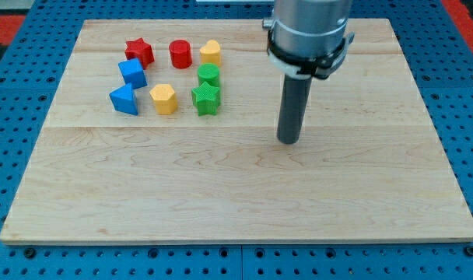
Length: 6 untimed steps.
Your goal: Nudge the blue triangle and blue cube right a bit
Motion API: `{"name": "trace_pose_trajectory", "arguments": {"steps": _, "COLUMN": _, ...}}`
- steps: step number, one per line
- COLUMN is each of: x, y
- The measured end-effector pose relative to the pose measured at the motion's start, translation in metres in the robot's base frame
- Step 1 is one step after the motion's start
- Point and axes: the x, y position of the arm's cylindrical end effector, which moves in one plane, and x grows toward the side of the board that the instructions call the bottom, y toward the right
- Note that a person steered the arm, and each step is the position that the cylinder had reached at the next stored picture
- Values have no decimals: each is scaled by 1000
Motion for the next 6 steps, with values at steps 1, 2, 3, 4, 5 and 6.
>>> {"name": "trace_pose_trajectory", "arguments": {"steps": 1, "x": 10, "y": -58}}
{"name": "trace_pose_trajectory", "arguments": {"steps": 2, "x": 9, "y": -136}}
{"name": "trace_pose_trajectory", "arguments": {"steps": 3, "x": -4, "y": -198}}
{"name": "trace_pose_trajectory", "arguments": {"steps": 4, "x": -25, "y": -250}}
{"name": "trace_pose_trajectory", "arguments": {"steps": 5, "x": -47, "y": -288}}
{"name": "trace_pose_trajectory", "arguments": {"steps": 6, "x": -61, "y": -297}}
